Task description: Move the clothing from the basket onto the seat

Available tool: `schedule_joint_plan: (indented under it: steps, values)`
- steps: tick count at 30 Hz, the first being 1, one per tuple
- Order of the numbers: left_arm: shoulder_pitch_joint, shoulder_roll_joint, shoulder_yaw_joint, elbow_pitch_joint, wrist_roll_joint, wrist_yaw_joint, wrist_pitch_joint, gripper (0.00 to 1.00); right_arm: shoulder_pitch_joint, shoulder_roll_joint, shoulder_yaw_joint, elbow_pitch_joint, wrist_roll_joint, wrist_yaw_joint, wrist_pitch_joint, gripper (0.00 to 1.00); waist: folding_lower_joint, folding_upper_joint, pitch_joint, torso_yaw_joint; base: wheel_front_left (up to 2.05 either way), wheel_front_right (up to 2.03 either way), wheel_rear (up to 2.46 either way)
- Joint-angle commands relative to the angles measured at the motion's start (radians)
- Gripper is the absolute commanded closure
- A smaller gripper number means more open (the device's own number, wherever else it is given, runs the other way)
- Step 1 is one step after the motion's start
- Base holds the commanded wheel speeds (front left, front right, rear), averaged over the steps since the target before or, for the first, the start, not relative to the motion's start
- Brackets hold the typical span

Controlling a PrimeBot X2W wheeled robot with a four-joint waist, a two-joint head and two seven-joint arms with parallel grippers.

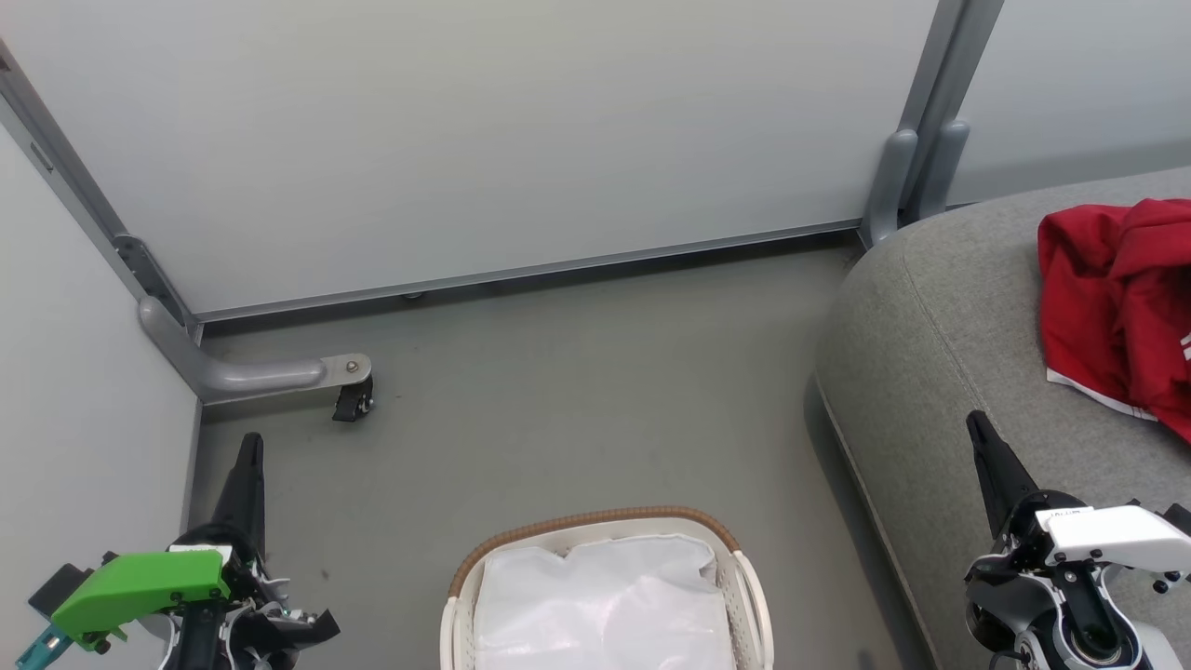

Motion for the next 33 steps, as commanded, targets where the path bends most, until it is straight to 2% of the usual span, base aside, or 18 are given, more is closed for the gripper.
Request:
schedule_joint_plan:
  steps: [1, 33]
  values:
    - [-0.009, 0.005, 0.002, -0.001, -0.003, -0.004, 0.003, 1.0, 0.011, -0.006, -0.002, -0.004, 0.003, 0.0, 0.003, 1.0, 0.0, -0.0001, 0.0, 0.0, 0.0, 0.0, 0.0]
    - [-0.009, 0.005, 0.002, -0.001, -0.003, -0.004, 0.003, 1.0, 0.011, -0.006, -0.002, -0.004, 0.003, 0.0, 0.003, 1.0, 0.0, -0.0001, 0.0, 0.0, 0.0, 0.0, 0.0]
